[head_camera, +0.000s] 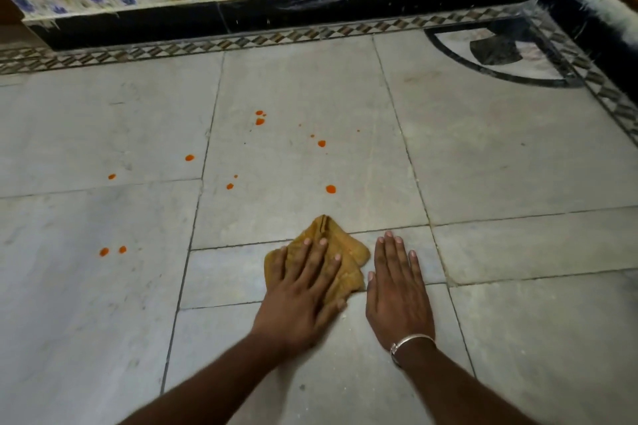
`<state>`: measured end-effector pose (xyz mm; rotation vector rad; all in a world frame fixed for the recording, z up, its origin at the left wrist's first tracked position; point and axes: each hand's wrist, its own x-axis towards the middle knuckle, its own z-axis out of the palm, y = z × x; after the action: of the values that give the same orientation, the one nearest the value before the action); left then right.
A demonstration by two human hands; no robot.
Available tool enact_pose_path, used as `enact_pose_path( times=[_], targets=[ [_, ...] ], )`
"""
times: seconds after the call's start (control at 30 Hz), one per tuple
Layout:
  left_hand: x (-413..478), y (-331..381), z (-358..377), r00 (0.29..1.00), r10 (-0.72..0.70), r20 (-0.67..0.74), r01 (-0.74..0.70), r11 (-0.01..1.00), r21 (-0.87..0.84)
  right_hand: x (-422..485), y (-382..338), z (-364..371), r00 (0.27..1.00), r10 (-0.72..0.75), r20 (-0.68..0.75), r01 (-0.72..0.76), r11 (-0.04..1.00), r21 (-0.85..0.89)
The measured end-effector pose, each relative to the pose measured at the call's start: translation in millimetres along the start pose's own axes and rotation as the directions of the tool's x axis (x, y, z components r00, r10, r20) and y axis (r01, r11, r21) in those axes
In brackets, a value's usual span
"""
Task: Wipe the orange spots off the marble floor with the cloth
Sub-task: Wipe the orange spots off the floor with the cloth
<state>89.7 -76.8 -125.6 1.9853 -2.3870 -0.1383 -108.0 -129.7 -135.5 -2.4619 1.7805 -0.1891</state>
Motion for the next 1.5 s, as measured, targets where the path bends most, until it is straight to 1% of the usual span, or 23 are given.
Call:
enact_pose_path(
  times=[0.13,0.27,0.5,0.53,0.6,0.67,0.7,0.73,0.77,0.83,0.87,0.9,0.93,1.0,1.03,1.1,1.13,1.2,1.27,1.3,1.37,1.43,1.5],
  targets=[
    [28,-12,1,0.998,-0.035,-0.047,0.033,0.999,-0.04,1,-1,-1,1.0,0.003,-0.003,-0.003,1.0,-0.005],
    [24,-14,4,0.925,-0.372,-0.073,0.362,0.924,-0.118,2,-1,-4,1.0,0.017,0.014,-0.017,1.0,-0.009],
    [12,14,7,0.879,-0.467,-0.095,0.45,0.88,-0.151,3,-2,-4,0.999,0.018,0.035,-0.018,1.0,0.009],
    [11,25,9,0.884,-0.456,-0.104,0.437,0.884,-0.169,2,-2,-4,0.999,0.017,0.033,-0.017,1.0,0.019],
    [15,51,10,0.938,-0.324,-0.12,0.3,0.937,-0.181,4,0,-5,0.999,0.025,0.023,-0.026,0.999,0.031],
    [43,52,11,0.972,-0.191,-0.135,0.166,0.971,-0.174,6,-2,-5,0.999,0.034,-0.002,-0.034,0.998,0.049],
    [57,44,11,0.975,-0.184,-0.127,0.161,0.972,-0.171,3,-1,-5,0.999,0.033,-0.003,-0.033,0.998,0.059],
    [71,31,8,0.963,-0.243,-0.114,0.224,0.962,-0.156,2,0,-5,1.0,0.03,0.003,-0.03,0.997,0.07],
    [77,14,6,0.925,-0.366,-0.103,0.347,0.924,-0.161,1,-1,-4,0.999,0.031,0.018,-0.033,0.996,0.082],
    [70,-2,7,0.81,-0.577,-0.103,0.55,0.809,-0.21,5,1,-4,0.997,0.073,0.014,-0.075,0.991,0.109],
    [58,2,8,0.766,-0.629,-0.132,0.597,0.772,-0.218,14,1,-4,0.996,0.091,-0.007,-0.09,0.988,0.123],
    [45,14,10,0.751,-0.639,-0.164,0.605,0.767,-0.215,25,0,-5,0.995,0.101,-0.025,-0.097,0.988,0.12],
    [35,32,12,0.773,-0.607,-0.187,0.572,0.793,-0.21,37,-2,-5,0.994,0.1,-0.038,-0.096,0.99,0.107],
    [33,55,16,0.881,-0.429,-0.201,0.399,0.901,-0.172,57,-6,-4,0.994,0.102,-0.033,-0.098,0.99,0.097],
    [45,51,14,0.932,-0.308,-0.193,0.283,0.948,-0.147,65,-8,-3,0.992,0.121,-0.022,-0.118,0.987,0.107],
    [71,22,10,0.973,-0.173,-0.149,0.157,0.981,-0.113,70,-8,1,0.985,0.169,-0.026,-0.164,0.978,0.125],
    [80,1,9,0.966,-0.199,-0.163,0.184,0.977,-0.106,68,-8,2,0.984,0.172,-0.034,-0.167,0.979,0.118],
    [76,-29,9,0.891,-0.419,-0.174,0.389,0.903,-0.179,62,-7,4,0.988,0.152,-0.024,-0.15,0.985,0.082],
    [56,-22,14,0.79,-0.579,-0.202,0.538,0.812,-0.224,62,-5,4,0.989,0.143,-0.028,-0.141,0.987,0.079],
    [47,-9,14,0.777,-0.594,-0.208,0.555,0.802,-0.221,65,-5,4,0.989,0.147,-0.036,-0.143,0.986,0.089],
    [41,14,16,0.825,-0.527,-0.202,0.49,0.847,-0.207,68,-7,5,0.988,0.151,-0.037,-0.147,0.985,0.087],
    [52,19,13,0.909,-0.358,-0.214,0.323,0.929,-0.182,68,-9,5,0.989,0.146,-0.024,-0.144,0.986,0.088],
    [69,9,7,0.952,-0.243,-0.185,0.221,0.966,-0.133,68,-8,4,0.988,0.152,-0.031,-0.149,0.984,0.093]
  ],
)
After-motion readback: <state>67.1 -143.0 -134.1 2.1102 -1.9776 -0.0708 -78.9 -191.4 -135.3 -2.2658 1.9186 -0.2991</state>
